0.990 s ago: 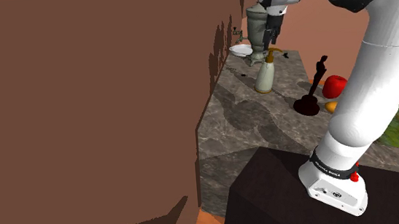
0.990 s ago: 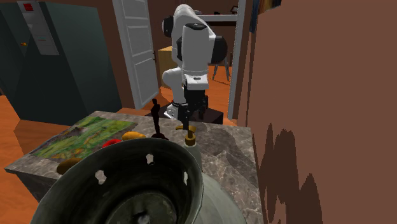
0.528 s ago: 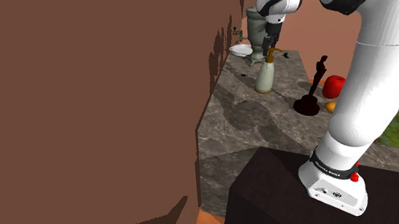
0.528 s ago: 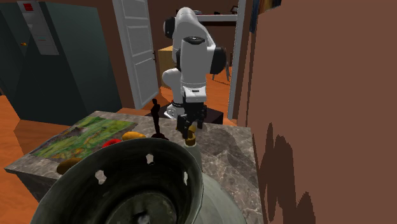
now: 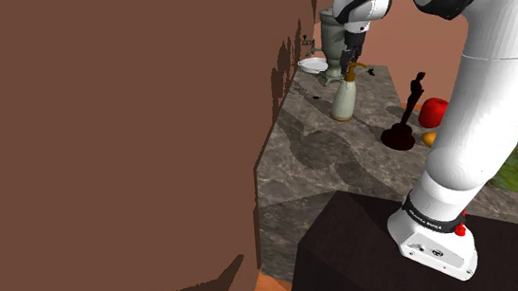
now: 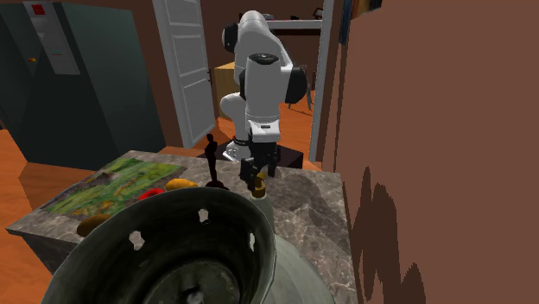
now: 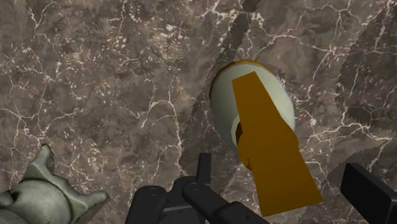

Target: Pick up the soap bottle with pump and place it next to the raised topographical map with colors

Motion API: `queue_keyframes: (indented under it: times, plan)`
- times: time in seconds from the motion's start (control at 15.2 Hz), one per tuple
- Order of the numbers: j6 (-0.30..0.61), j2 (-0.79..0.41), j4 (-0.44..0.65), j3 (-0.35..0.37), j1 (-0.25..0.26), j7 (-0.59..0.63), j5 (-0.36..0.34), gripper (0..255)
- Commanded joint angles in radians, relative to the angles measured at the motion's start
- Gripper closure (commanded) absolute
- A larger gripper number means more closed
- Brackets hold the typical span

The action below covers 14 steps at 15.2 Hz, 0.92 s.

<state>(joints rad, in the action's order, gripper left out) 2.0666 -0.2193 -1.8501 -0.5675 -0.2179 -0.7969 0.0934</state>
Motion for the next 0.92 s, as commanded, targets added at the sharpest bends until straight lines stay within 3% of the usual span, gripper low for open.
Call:
queue_keyframes:
  times: [0.0,0.59,0.86]
  plan:
    - [0.000,0.000,0.000,0.000,0.000,0.000,0.000,255]
    - [0.000,0.000,0.000,0.000,0.000,0.000,0.000,255]
    - [-0.049,0.017,0.034,-0.003,0.003,0.007,-0.012,255]
